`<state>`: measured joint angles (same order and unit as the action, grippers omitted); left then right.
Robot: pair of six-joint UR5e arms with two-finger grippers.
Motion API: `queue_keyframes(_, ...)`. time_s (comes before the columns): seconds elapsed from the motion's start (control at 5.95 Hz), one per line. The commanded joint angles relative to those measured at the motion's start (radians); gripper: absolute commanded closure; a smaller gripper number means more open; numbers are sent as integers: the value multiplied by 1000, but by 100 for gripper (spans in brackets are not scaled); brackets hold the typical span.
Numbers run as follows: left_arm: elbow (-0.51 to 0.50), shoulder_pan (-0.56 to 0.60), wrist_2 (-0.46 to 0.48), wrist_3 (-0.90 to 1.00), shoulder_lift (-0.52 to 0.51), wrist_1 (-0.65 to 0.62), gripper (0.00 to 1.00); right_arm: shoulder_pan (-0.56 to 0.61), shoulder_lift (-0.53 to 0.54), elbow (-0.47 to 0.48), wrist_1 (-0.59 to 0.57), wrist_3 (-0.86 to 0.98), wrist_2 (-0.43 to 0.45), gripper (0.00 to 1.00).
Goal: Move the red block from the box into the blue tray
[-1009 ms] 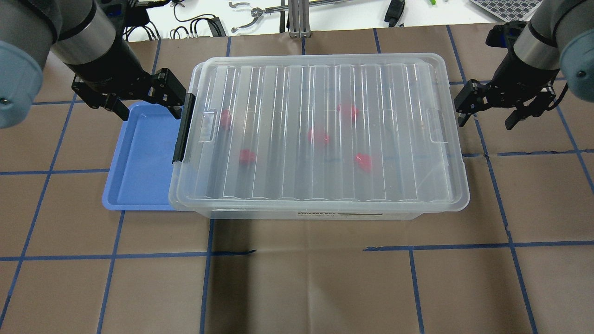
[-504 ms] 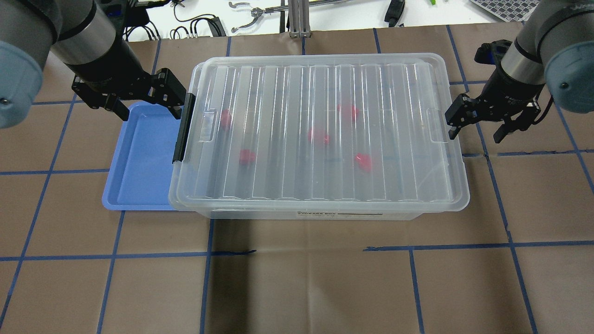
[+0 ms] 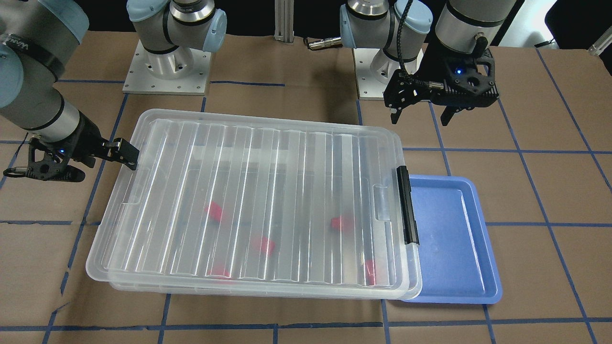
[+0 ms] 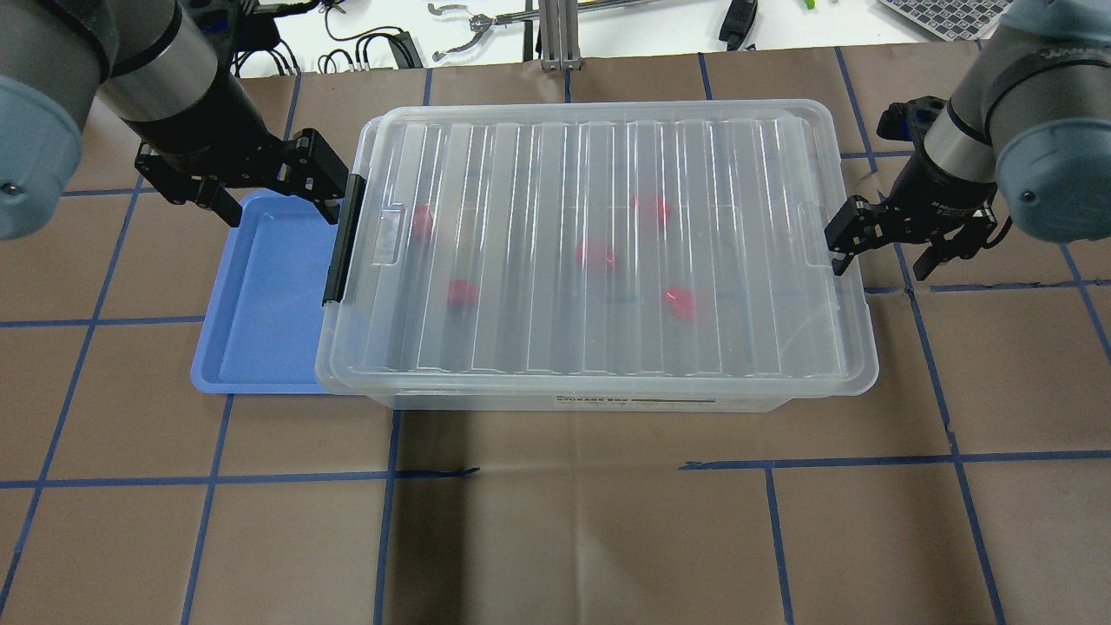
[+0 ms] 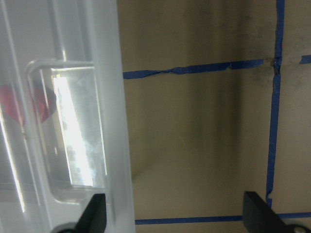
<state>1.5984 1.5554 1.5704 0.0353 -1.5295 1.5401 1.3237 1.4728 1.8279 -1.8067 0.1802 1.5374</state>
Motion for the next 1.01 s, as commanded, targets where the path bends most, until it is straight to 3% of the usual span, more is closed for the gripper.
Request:
queue_keyframes(0.0, 0, 0, -1, 2, 3, 0, 1, -8, -2, 7, -46, 72, 7, 0)
queue_keyframes(0.34, 0, 5, 0, 18, 2, 9, 1, -15, 0, 8, -66, 99, 48, 0)
queue_keyframes(0.84, 5, 9, 8, 292, -12, 14, 2, -118, -2, 14, -82, 185, 64, 0)
